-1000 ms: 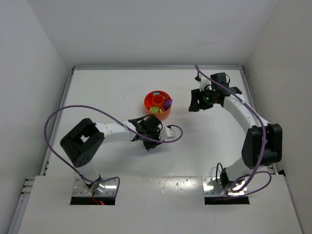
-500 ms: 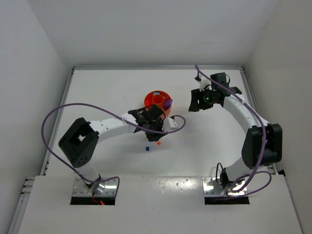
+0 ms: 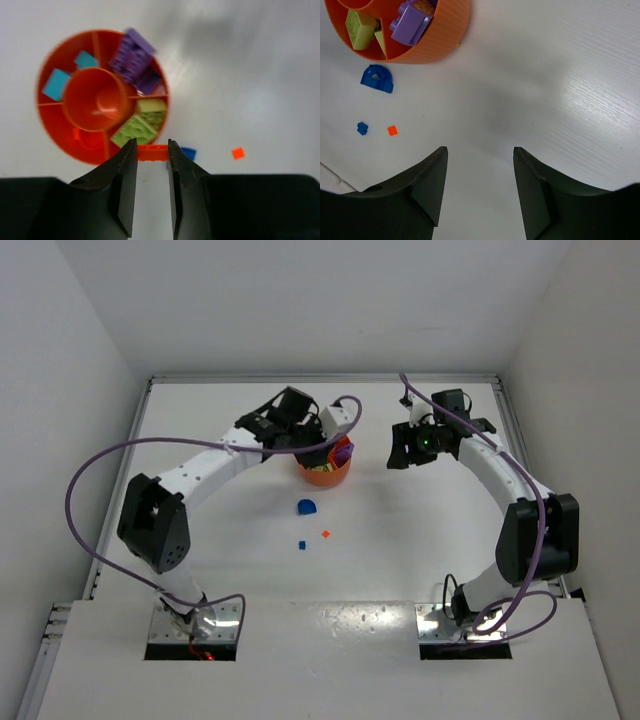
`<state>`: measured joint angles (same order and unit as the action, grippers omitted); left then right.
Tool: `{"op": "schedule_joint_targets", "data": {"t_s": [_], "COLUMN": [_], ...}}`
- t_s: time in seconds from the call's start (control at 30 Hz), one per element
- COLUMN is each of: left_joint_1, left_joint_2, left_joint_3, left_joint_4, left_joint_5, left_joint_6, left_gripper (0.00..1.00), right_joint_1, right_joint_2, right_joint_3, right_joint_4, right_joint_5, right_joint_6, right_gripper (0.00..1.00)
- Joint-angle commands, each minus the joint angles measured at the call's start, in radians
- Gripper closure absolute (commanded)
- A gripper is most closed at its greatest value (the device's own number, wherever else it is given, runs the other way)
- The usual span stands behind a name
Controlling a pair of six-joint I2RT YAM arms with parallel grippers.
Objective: Sort the legos into containers by color
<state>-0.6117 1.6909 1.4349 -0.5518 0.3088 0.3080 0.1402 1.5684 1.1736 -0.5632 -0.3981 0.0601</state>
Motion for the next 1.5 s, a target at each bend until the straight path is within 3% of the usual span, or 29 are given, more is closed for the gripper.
{"op": "schedule_joint_targets", "data": {"t_s": [0.0,0.53,0.67,0.77,0.8,0.93,1.27,1.3,1.4,1.47], "left_joint_1": [0.078,0.227,0.227,0.227,0.236,0.236,0.236,0.236,0.196,0.115], "left_joint_2": [0.073,0.286,0.297,0.297,0.297,0.285,0.086,0.064,-0.026,-0.109], "left_joint_3": [0.116,0.321,0.321,0.321,0.321,0.312,0.107,0.072,-0.040,-0.097], "left_joint_4": [-0.003,-0.013,-0.013,-0.013,-0.013,-0.013,0.003,-0.013,-0.066,-0.108], "left_joint_5": [0.044,0.128,0.128,0.128,0.128,0.128,0.160,0.186,0.260,0.227], "left_joint_6": [-0.038,-0.099,-0.099,-0.099,-0.099,-0.099,-0.009,0.058,0.188,0.336], "left_gripper": [0.88,0.90,0.82,0.71,0.62,0.50,0.46,0.52,0.54,0.56], "right_joint_1": [0.006,0.006,0.006,0.006,0.006,0.006,0.006,0.006,0.006,0.006], "right_joint_2": [-0.005,0.013,0.013,0.013,0.013,0.013,0.002,0.002,0.002,-0.008], "right_joint_3": [0.034,0.034,0.034,0.043,0.043,0.043,0.034,0.034,0.034,0.034], "right_joint_4": [0.006,-0.003,-0.003,-0.003,-0.003,-0.003,0.006,0.006,0.006,0.006], "right_joint_5": [-0.019,-0.019,-0.019,-0.019,-0.019,-0.019,-0.019,-0.019,-0.019,-0.019], "right_joint_6": [-0.008,-0.008,-0.008,-0.008,-0.008,-0.008,-0.008,-0.008,-0.008,-0.008], "right_gripper": [0.44,0.44,0.44,0.44,0.44,0.44,0.44,0.44,0.44,0.44]}}
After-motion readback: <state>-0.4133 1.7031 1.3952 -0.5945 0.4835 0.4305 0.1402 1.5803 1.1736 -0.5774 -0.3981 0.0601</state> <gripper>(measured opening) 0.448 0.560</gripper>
